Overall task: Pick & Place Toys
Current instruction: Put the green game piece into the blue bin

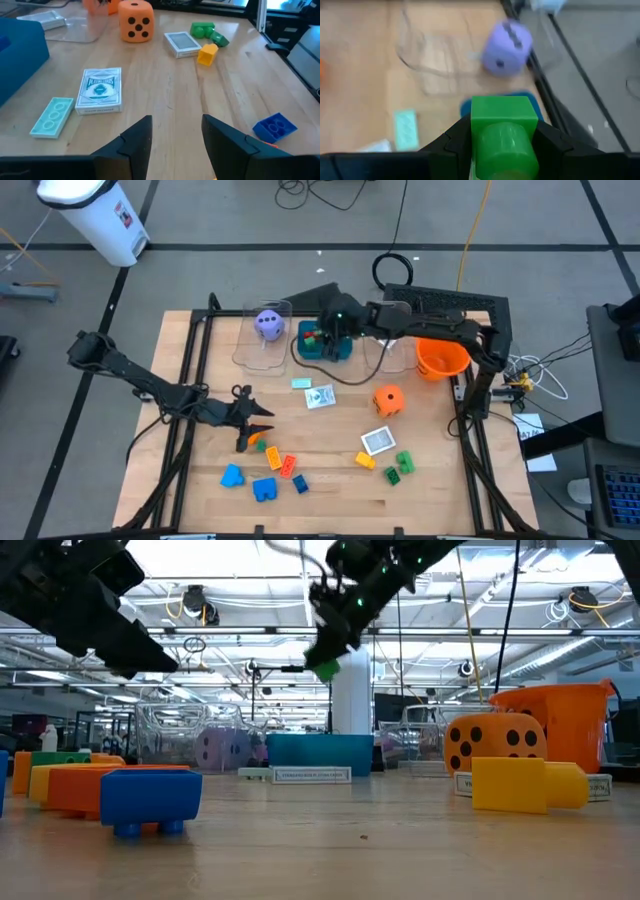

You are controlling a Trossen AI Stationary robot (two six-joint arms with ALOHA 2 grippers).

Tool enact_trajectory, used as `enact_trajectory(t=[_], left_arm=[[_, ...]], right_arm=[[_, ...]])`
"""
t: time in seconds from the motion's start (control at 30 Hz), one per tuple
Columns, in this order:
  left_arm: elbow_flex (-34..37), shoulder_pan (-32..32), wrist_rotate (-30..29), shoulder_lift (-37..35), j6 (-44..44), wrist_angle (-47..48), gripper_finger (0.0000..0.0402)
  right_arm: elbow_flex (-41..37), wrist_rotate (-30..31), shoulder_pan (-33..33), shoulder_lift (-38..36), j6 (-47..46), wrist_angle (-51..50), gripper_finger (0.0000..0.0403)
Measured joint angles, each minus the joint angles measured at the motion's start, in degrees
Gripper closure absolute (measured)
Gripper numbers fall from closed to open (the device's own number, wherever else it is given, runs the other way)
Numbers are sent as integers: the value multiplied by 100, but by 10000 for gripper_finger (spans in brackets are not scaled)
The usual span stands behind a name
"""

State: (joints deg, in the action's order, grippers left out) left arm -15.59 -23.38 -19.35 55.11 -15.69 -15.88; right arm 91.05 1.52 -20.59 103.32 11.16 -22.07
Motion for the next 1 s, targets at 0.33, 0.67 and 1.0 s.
enact_trajectory(t=[0.33, 0.67, 1.0], left_arm=[[0, 69, -17, 2, 361, -188, 236], [0, 124, -12, 4, 356, -110, 236], [0, 122, -4, 4, 333, -33, 220]], right_arm=[[-2, -185, -603, 895, 49, -388, 268], [-4, -158, -646, 1260, 157, -684, 268], [-275, -133, -644, 1257, 159, -639, 267]])
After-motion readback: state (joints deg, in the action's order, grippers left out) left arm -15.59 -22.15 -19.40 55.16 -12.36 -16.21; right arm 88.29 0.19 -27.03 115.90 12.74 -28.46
